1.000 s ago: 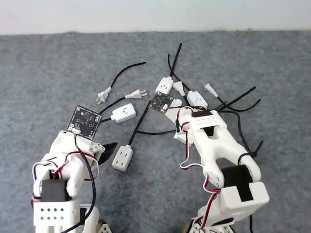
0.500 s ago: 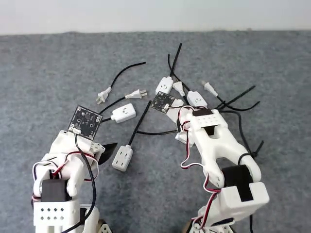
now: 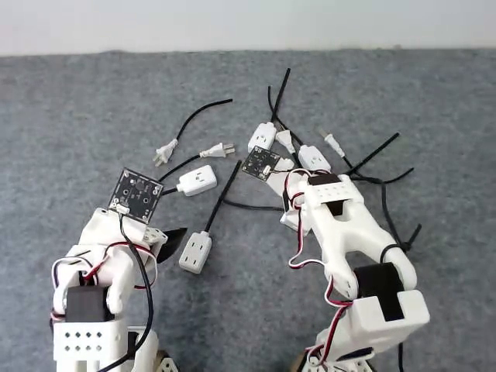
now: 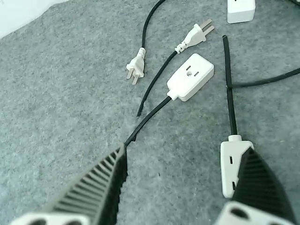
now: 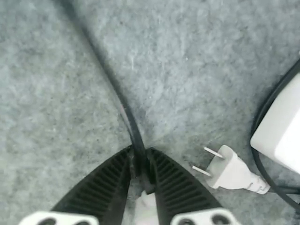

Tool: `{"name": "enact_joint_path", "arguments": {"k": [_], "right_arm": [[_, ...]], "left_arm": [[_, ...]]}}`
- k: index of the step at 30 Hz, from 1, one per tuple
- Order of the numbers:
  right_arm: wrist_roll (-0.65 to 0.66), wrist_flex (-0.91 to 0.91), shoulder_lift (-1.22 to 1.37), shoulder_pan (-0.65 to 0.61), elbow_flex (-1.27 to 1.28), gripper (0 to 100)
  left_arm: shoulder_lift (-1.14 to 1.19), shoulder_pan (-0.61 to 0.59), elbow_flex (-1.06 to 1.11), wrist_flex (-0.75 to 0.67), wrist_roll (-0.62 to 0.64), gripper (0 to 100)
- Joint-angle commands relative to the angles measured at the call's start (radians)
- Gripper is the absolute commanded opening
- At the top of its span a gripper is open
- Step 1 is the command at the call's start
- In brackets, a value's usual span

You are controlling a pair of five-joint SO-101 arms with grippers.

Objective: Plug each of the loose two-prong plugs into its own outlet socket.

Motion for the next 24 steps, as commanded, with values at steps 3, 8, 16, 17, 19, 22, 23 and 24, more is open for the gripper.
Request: {"name": "enact_joint_path", "arguments": {"k": [3,8,16,17,19,22,23,24], "right_arm": [[-0.011,0.022,-0.01,0.005,-0.026,0.9],[-0.011,0.022,-0.012,0.09,-0.032,0.9],[0.005,0.219,-0.064,0.229,-0.206,2.0],[0.025,0.243,-0.064,0.24,-0.226,3.5],[0.052,0.28,-0.064,0.263,-0.253,8.6],[0.057,0.291,-0.064,0.278,-0.261,20.1],[0.058,0.289,-0.062,0.282,-0.259,23.8],[0.058,0.289,-0.062,0.282,-0.259,26.9]], "left_arm": [[-0.015,-0.005,-0.012,-0.032,-0.018,37],[-0.015,-0.005,-0.012,-0.032,-0.018,37],[-0.015,-0.005,-0.01,-0.032,-0.02,37],[-0.015,-0.005,-0.01,-0.032,-0.02,37],[-0.015,-0.005,-0.01,-0.031,-0.02,37],[-0.015,-0.005,-0.01,-0.031,-0.02,37],[-0.015,-0.005,-0.005,-0.031,-0.02,37],[-0.015,-0.005,-0.002,-0.032,-0.021,37]]}}
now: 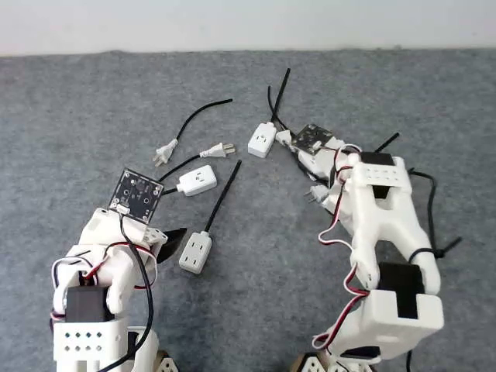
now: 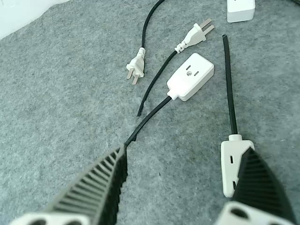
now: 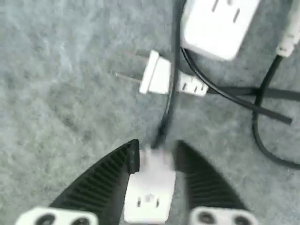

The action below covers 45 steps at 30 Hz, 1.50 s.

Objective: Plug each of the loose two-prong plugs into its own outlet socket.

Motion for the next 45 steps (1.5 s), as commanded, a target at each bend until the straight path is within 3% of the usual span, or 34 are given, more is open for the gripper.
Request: {"name": "enact_joint_path", "arguments": {"k": [1,5,17,22,30,37,45], "right_arm": [[0.025,0.015,-0.064,0.018,-0.055,29.8],[0.025,0.016,-0.064,0.008,-0.058,35.9],[0.017,-0.14,0.022,0.038,-0.115,36.2],[-0.063,-0.137,0.142,0.091,-0.238,36.2],[-0.06,0.067,0.283,0.087,-0.336,36.2],[-0.061,0.228,0.285,-0.048,-0.341,36.2],[-0.057,0.216,0.292,-0.127,-0.362,36.2]], "left_arm": [[-0.015,-0.005,-0.001,-0.032,-0.015,37],[-0.015,-0.005,-0.001,-0.032,-0.015,37],[-0.015,-0.005,-0.001,-0.032,-0.015,37],[-0.014,-0.005,0.001,-0.032,-0.015,37],[-0.012,-0.002,0.001,-0.032,-0.015,37],[-0.012,-0.005,0.03,-0.074,-0.015,37],[-0.014,-0.005,0.03,-0.069,-0.015,37]]}}
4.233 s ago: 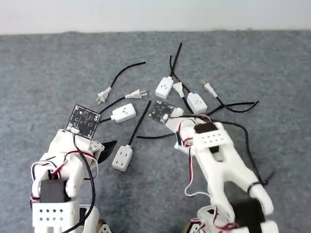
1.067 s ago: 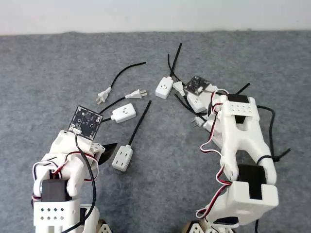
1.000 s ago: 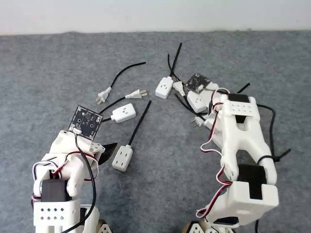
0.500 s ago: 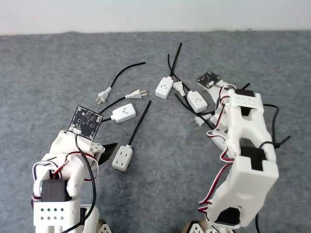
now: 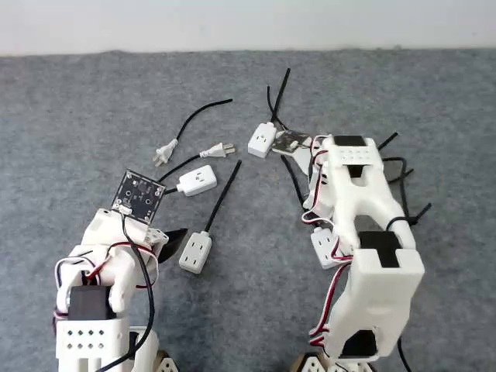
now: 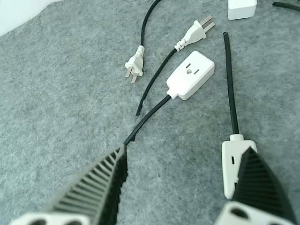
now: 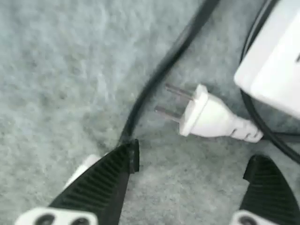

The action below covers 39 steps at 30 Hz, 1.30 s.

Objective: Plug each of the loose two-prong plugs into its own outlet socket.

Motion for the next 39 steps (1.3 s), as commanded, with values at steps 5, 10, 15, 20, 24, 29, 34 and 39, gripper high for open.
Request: {"name": "enact_joint_path", "arguments": {"k": [5,10,15,20,24,29,34,39], "right_arm": [[0.144,-0.047,-0.005,-0.005,-0.077,36.2],[0.327,-0.059,-0.005,-0.005,-0.078,36.2],[0.443,-0.062,-0.005,0.007,-0.086,36.2],[0.52,-0.062,0.038,0.033,-0.155,36.2],[0.528,-0.053,0.174,0.047,-0.273,36.2],[0.531,0.058,0.358,0.048,-0.466,36.2],[0.615,0.251,0.493,0.042,-0.698,36.2],[0.632,0.344,0.605,0.041,-0.865,35.9]], "left_arm": [[-0.014,-0.003,-0.013,-0.029,-0.015,37],[-0.014,-0.003,-0.012,-0.031,-0.015,37],[-0.014,-0.003,-0.012,-0.031,-0.015,37],[-0.014,0.0,-0.01,-0.029,-0.015,37],[-0.014,0.0,-0.01,-0.029,-0.015,37],[-0.014,0.003,-0.01,-0.029,-0.015,37],[-0.012,0.003,-0.01,-0.032,-0.015,37],[-0.012,0.003,-0.008,-0.032,-0.015,37]]}}
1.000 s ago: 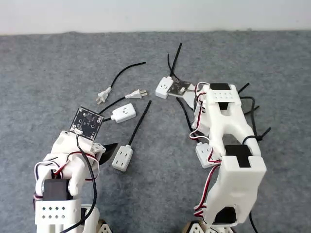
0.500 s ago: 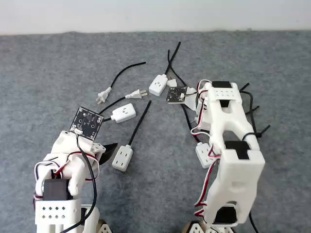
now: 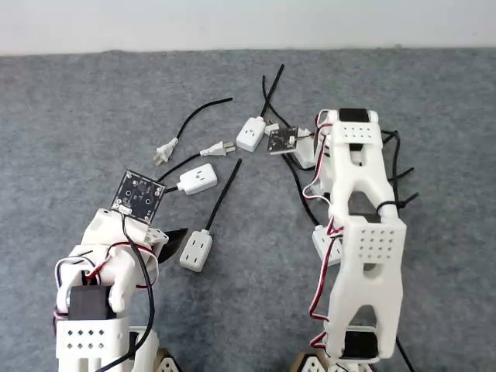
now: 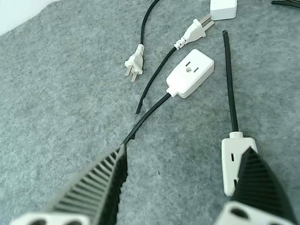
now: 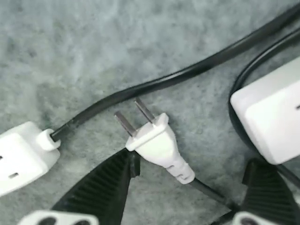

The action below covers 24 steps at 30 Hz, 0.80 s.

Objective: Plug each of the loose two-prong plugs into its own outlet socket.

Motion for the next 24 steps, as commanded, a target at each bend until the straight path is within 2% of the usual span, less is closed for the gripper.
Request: {"name": "enact_joint_path", "arguments": {"k": [1,3,6,7,13,19,22,24], "right_arm": [[0.031,0.045,0.102,0.001,-0.126,35.1],[0.031,0.081,0.133,0.001,-0.181,28.7],[0.031,0.127,0.17,0.001,-0.25,11.5],[0.029,0.137,0.179,-0.001,-0.267,8.8],[0.026,0.17,0.226,0.007,-0.341,8.7],[-0.052,0.17,0.237,0.002,-0.368,8.4],[-0.063,0.17,0.232,0.001,-0.37,0.9],[-0.064,0.174,0.228,0.001,-0.371,1.6]], "left_arm": [[-0.012,0.003,-0.008,-0.032,-0.017,37],[-0.012,0.003,-0.008,-0.032,-0.017,37],[-0.015,0.003,-0.001,-0.034,-0.017,37],[-0.015,0.005,0.001,-0.035,-0.017,37],[-0.014,0.002,0.007,-0.051,-0.017,37],[-0.014,0.002,0.007,-0.052,-0.015,37],[-0.011,0.003,0.007,-0.054,-0.015,37],[-0.009,0.003,0.007,-0.054,-0.015,37]]}}
